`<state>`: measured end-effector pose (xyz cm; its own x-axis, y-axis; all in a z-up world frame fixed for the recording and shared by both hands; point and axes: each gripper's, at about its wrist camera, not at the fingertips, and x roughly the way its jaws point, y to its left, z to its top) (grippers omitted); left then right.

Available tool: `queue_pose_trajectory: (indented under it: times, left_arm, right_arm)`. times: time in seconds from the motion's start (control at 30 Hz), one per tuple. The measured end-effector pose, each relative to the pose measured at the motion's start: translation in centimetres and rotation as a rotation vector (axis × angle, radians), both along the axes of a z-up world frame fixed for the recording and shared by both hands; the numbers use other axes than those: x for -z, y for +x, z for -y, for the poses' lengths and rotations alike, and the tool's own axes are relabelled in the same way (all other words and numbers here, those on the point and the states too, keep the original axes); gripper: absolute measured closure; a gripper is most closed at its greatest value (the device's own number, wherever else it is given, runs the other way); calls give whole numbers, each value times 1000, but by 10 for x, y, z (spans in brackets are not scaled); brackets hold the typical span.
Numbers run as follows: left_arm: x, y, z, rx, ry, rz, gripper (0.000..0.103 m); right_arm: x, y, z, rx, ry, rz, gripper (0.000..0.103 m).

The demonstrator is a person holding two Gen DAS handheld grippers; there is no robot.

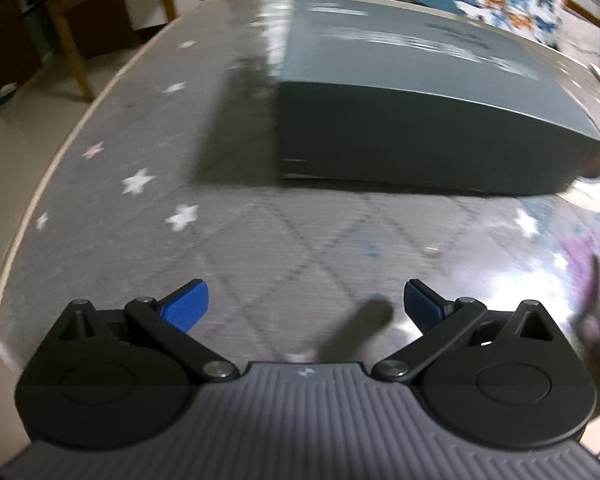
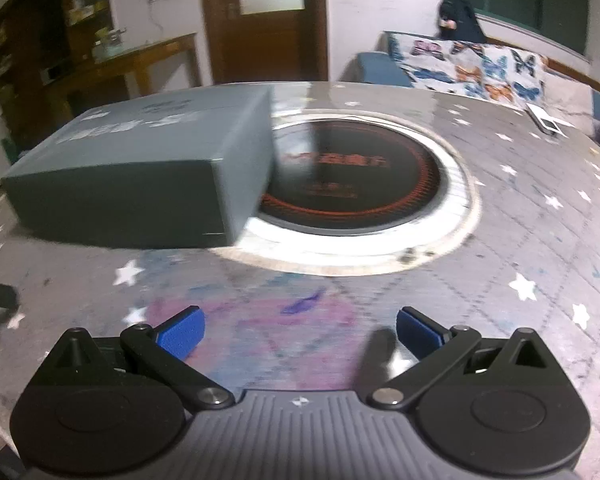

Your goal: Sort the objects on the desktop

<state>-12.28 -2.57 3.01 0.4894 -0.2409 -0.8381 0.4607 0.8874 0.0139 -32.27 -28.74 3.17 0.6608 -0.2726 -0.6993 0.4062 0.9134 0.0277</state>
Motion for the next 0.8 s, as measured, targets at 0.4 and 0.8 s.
queue_pose_trajectory:
  times: [0.4,0.8]
  left_arm:
    - [0,50,-59,-272,-5,64,0]
    - [4,98,-102,-525,-34,159,0]
  right_arm:
    - [0,-24,64,138,-79,11,0]
    - [3,-31,132,242,-103,9,0]
